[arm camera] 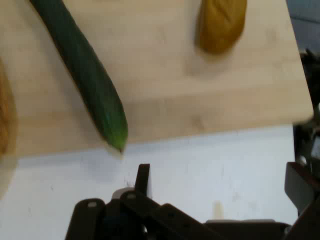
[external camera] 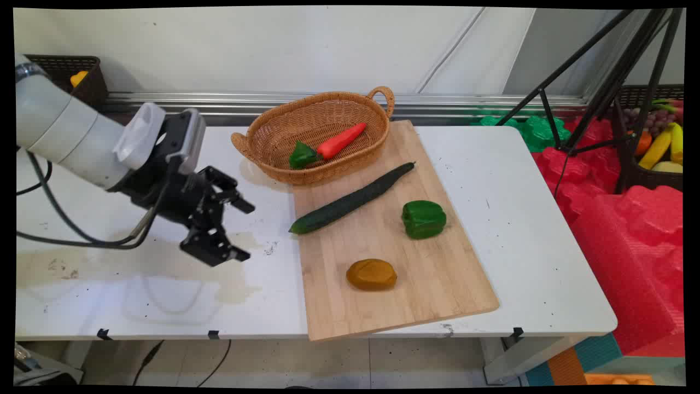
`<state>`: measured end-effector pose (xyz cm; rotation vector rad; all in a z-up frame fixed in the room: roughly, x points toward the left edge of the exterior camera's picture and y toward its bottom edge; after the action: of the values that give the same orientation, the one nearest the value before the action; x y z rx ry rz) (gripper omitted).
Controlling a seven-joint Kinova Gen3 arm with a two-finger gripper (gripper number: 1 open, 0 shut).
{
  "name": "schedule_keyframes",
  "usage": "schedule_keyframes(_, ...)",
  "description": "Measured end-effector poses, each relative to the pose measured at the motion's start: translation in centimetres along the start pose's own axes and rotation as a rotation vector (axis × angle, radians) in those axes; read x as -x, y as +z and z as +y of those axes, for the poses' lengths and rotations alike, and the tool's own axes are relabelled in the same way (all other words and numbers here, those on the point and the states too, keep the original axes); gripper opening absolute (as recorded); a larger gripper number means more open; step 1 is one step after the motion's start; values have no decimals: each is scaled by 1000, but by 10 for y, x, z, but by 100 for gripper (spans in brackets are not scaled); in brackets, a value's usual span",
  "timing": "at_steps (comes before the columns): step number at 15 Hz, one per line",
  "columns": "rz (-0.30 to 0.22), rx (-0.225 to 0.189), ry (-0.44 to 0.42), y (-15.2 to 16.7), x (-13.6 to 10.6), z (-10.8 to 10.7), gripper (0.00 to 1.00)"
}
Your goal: Pick up the potato from the cutting board
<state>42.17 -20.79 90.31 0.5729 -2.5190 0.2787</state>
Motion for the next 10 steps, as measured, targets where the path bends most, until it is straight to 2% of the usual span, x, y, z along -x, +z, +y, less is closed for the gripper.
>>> schedule_keyframes(4, 48, -12, 1, 5, -31, 1, 100)
schedule_keyframes(10, 68, 1, 44, 24, -72, 10, 100)
